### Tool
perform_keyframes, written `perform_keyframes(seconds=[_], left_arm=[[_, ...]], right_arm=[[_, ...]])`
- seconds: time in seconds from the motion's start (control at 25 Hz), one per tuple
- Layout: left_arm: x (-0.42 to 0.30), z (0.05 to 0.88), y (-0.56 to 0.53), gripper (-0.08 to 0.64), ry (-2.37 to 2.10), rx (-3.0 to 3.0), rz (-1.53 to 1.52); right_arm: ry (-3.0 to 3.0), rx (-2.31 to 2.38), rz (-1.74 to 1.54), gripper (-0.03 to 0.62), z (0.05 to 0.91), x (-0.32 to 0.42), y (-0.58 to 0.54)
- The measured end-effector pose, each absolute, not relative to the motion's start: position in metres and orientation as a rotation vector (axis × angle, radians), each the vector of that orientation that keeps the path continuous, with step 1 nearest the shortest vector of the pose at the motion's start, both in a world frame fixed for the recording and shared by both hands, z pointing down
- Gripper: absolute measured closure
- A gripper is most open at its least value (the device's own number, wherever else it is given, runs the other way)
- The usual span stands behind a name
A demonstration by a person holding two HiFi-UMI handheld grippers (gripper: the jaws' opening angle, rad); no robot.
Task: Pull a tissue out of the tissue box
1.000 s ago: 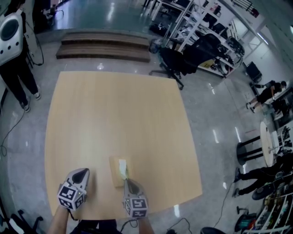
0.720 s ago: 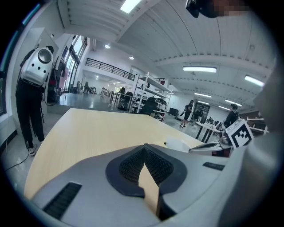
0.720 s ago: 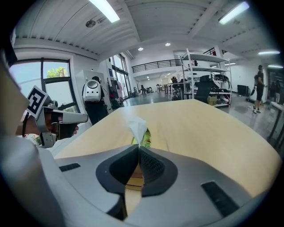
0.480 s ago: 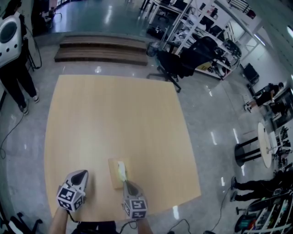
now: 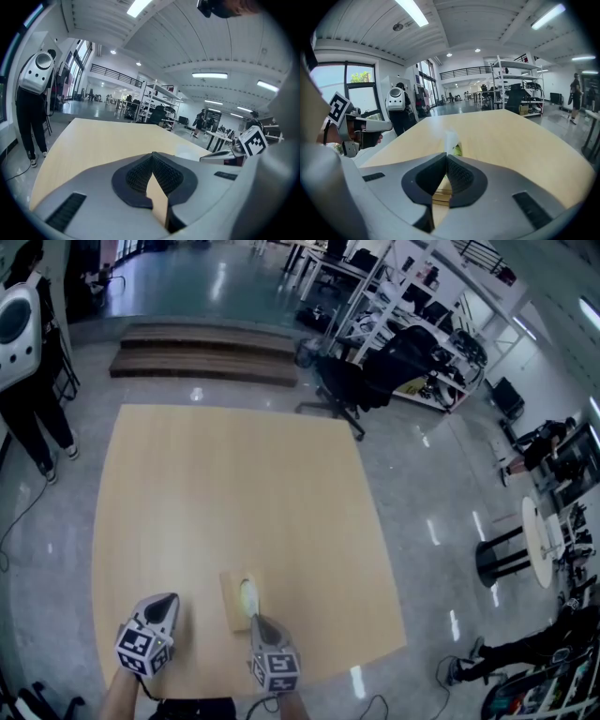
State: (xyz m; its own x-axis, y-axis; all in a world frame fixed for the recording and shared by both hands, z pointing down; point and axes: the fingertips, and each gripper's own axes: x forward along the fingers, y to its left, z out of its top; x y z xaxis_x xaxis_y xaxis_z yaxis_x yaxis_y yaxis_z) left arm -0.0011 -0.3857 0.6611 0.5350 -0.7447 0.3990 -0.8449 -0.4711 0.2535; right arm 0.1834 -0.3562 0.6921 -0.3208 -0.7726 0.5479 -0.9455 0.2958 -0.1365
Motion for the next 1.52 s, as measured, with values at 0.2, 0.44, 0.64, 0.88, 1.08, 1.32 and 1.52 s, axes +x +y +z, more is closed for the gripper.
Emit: perform_keyframes(seconds=[0.2, 0.44, 0.64, 0.88, 1.08, 1.32, 1.52], left_arm=[[-0.003, 0.654, -0.387, 0.552, -1.306, 2.374, 0.307], [-0.001, 0.642, -0.389, 0.552, -1.316, 2.402, 0.282], [-0.001, 0.632, -0.388, 0.552, -1.331, 2.427, 0.257], [-0.006, 0.608, -0.389, 0.552, -1.352, 2.455, 0.229], [-0.007, 0.588, -0.386, 0.552, -1.373, 2.486, 0.196], [-0.006, 0.569, -0.379, 0.552, -1.385, 2.526, 0.161], [-0.006, 0.546, -0.376, 0.552, -1.399, 2.563, 0.123]], right_arm=[[-2.213, 1.559, 0.591, 0.583, 0.68, 0.182, -0.361], [-2.228, 1.575, 0.554, 0.583, 0.667, 0.184, -0.364], [-2.245, 1.601, 0.514, 0.583, 0.654, 0.187, -0.363], [-2.264, 1.629, 0.46, 0.583, 0.629, 0.187, -0.365], [-2.291, 1.661, 0.414, 0.583, 0.606, 0.19, -0.361], [-2.319, 1.697, 0.348, 0.583, 0.583, 0.194, -0.356], [-2.34, 1.742, 0.297, 0.583, 0.559, 0.199, -0.351]])
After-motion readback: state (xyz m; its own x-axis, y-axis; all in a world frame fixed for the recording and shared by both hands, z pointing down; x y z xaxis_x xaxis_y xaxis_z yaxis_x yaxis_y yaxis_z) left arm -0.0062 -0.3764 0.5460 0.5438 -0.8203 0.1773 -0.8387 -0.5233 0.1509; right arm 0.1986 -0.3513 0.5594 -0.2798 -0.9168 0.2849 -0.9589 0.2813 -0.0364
